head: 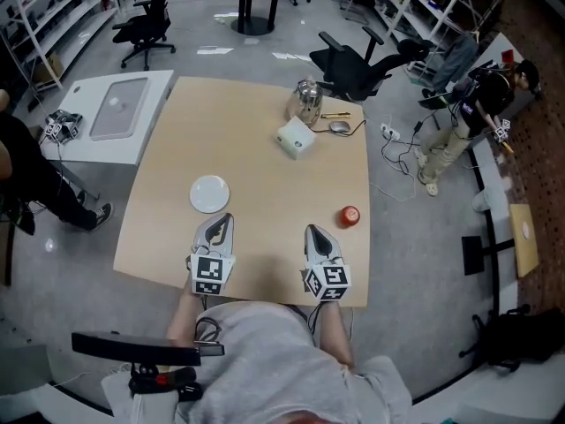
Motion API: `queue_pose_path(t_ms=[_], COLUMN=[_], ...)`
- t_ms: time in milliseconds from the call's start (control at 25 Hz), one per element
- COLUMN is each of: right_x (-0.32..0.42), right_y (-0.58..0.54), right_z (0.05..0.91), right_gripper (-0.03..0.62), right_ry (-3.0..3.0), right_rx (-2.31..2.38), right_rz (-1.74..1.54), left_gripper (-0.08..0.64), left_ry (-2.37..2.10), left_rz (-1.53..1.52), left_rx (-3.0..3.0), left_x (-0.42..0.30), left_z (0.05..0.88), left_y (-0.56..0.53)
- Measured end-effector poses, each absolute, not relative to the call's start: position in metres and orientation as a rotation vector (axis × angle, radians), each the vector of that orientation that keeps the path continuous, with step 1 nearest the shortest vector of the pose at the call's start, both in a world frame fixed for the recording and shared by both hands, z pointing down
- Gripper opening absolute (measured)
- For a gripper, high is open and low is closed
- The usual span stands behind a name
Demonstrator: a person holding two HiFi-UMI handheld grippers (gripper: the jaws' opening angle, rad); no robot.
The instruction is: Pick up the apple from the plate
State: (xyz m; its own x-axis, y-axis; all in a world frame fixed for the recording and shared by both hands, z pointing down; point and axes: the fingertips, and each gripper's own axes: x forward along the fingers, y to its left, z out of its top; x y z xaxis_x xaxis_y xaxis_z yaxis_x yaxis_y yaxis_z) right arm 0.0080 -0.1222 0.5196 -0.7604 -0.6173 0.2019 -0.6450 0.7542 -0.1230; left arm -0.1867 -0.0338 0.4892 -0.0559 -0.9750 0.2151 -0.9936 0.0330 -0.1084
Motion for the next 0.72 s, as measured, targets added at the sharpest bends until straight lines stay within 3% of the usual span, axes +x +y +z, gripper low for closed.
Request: queue_pose_path(t_ms=[720], right_x=[0.012], right_y=[-0.111], right_z=[0.518], right_gripper=[0.006], right_ry=[-2.781], right_rx=[1.038], right_rz=[0.287], left_gripper=[0.02], left_ry=[-2.171], left_rz=[0.332], left_rx=[2.126], left_x=[-0.176], left_z=[0.484], left_y=[-0.023])
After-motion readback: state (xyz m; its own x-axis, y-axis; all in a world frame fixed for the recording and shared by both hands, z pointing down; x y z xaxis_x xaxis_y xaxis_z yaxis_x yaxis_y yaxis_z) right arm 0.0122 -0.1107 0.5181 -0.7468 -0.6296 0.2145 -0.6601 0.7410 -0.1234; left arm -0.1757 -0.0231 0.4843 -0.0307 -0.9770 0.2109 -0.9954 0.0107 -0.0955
